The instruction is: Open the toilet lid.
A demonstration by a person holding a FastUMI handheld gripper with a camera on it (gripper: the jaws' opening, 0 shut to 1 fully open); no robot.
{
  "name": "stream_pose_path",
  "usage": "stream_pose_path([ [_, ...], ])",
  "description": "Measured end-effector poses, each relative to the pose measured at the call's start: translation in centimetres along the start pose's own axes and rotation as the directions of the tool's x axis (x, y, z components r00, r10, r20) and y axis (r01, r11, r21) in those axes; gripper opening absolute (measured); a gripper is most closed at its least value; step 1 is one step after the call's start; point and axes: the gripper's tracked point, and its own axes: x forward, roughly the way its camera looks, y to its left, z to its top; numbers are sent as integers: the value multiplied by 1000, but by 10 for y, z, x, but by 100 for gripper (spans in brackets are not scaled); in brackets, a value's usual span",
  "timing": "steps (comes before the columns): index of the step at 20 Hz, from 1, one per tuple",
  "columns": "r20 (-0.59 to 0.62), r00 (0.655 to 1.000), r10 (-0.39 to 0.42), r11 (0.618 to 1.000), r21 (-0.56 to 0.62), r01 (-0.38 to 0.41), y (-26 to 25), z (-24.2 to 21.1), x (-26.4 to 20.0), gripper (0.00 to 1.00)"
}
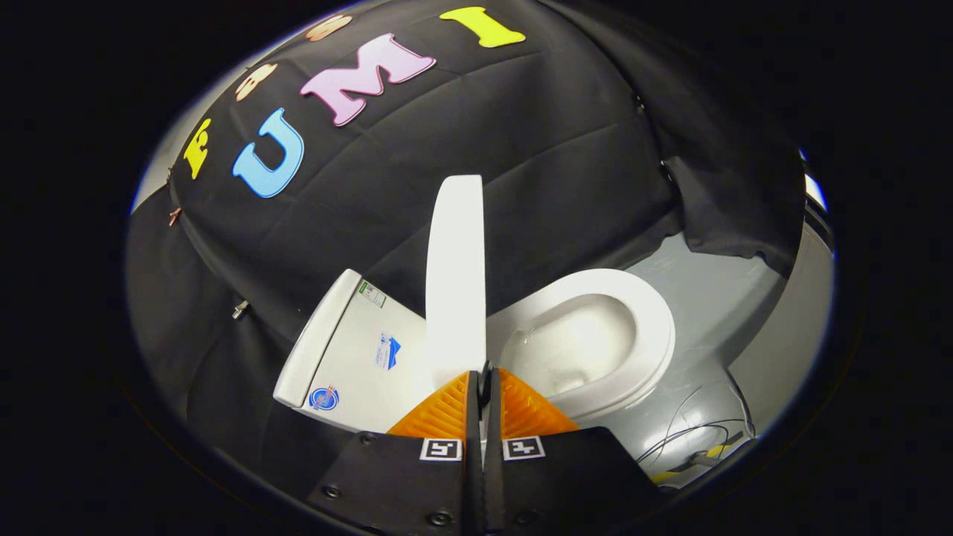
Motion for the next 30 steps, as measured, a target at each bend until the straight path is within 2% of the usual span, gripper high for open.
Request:
stream_pose_path([
  [6,-1,1000,-7,997,-76,7,47,-4,-2,6],
  [11,3,998,-70,987,-146,70,73,-11,1,6],
  [15,2,997,-79,981,-179,78,100,-18,3,6],
  [23,47,987,-157,943,-289,163,137,-32,9,6],
  [30,91,971,-219,914,-330,237,164,-44,15,7],
])
